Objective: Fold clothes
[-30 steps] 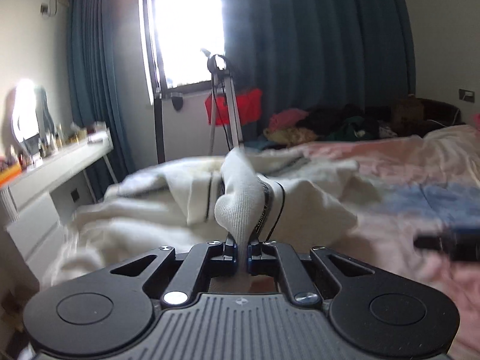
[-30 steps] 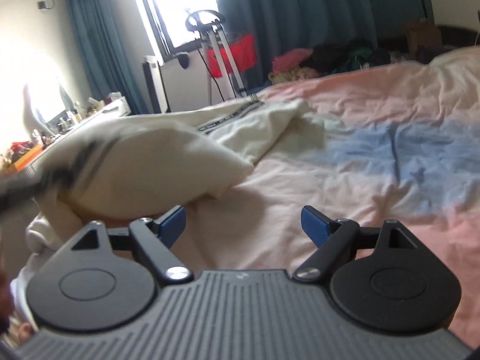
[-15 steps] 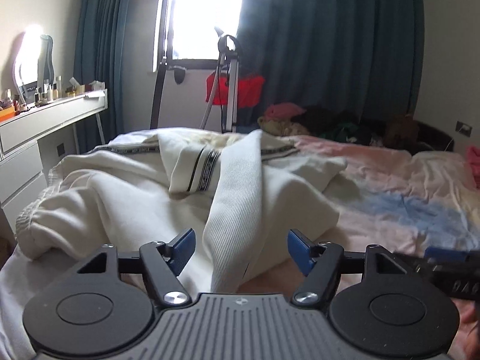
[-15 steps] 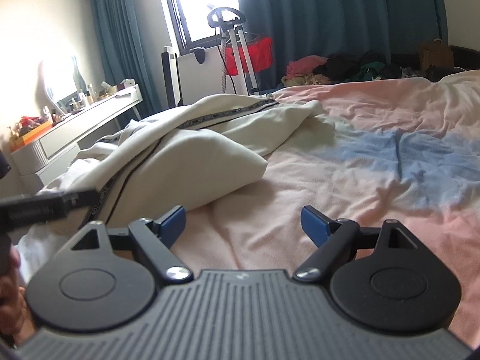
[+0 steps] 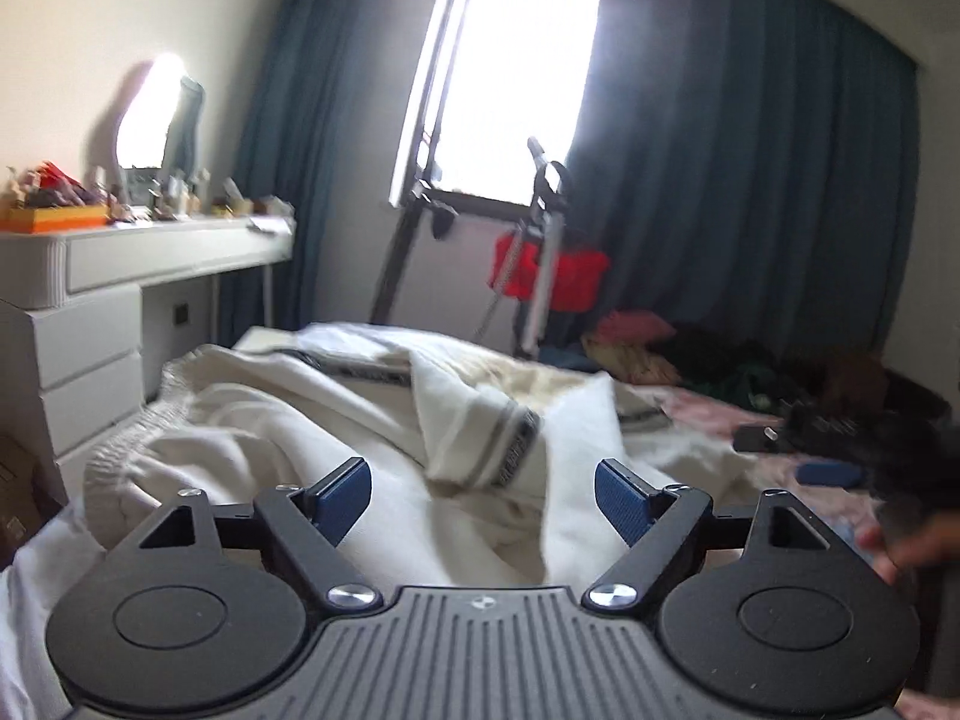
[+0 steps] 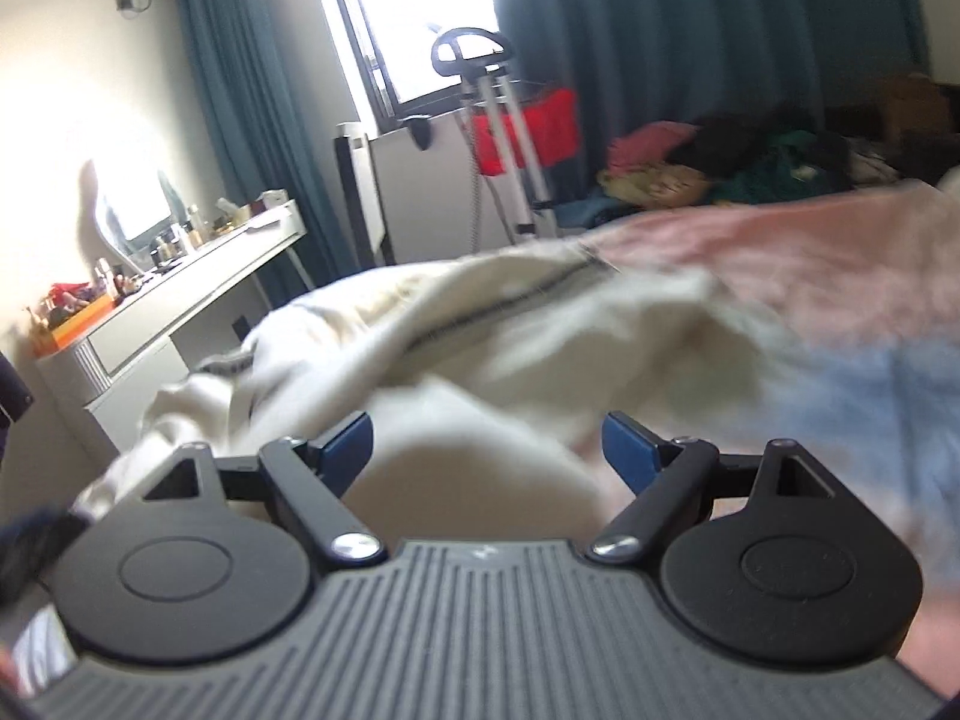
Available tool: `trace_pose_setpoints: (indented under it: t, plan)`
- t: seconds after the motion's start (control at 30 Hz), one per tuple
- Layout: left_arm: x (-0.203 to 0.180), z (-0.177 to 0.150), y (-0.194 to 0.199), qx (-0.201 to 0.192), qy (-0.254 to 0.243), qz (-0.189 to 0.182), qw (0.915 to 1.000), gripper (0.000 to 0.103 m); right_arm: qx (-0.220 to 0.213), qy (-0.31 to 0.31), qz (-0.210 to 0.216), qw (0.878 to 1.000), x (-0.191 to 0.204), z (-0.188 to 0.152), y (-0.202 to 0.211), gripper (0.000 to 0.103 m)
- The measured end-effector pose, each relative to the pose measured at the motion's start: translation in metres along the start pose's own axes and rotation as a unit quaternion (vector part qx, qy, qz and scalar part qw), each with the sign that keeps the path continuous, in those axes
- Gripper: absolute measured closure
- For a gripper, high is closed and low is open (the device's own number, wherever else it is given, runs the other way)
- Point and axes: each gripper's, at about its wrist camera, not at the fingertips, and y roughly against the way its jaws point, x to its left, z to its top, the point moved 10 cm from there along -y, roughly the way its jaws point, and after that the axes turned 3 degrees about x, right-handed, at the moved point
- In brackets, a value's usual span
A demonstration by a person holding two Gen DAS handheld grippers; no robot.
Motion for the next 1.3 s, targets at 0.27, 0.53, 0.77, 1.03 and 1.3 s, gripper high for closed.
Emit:
trace_pose_setpoints:
  t: [0.27,0.53,0.77,1.03,1.3]
  plan:
    - [0.033,-0.023,-0.054,0.049,0.042,0.03,0.9975,0.018,0.059,-0.073,-0.026,0.995,0.007,0.083,-0.179,0.023]
    - [0.059,-0.04,-0.089,0.071,0.074,0.046,0.9937,0.018,0.081,-0.092,-0.1,0.987,-0.01,0.09,-0.285,0.048]
    - [0.064,-0.04,-0.095,0.081,0.088,0.042,0.9919,0.018,0.016,-0.076,-0.134,0.988,-0.027,0.125,-0.243,0.097]
    - [0.063,-0.033,-0.075,0.083,0.105,0.025,0.9907,0.018,-0.124,-0.107,-0.164,0.973,-0.084,0.214,-0.057,0.097]
    - [0.064,-0.039,-0.054,0.119,0.157,-0.019,0.9801,0.018,-0.182,-0.213,-0.238,0.93,-0.238,0.135,0.14,0.097]
